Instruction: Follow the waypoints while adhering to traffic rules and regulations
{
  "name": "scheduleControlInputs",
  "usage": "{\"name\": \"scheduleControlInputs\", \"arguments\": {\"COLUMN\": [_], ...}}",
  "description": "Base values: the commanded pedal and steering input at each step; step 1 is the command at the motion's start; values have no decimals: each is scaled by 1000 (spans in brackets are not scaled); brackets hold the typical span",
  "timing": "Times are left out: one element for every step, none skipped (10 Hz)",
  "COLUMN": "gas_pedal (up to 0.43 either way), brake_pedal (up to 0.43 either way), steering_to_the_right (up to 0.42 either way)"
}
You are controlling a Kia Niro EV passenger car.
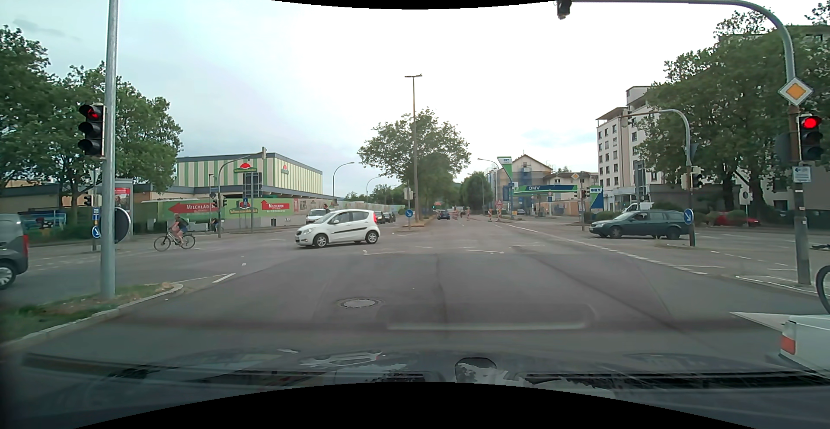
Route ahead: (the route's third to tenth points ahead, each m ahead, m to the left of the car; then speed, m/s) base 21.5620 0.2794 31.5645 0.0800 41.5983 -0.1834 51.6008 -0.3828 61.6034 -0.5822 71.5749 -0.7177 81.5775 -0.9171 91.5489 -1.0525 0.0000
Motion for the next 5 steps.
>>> {"name": "scheduleControlInputs", "arguments": {"gas_pedal": [0,0,0,0,0], "brake_pedal": [262,262,262,262,262], "steering_to_the_right": [1,2,2,2,2]}}
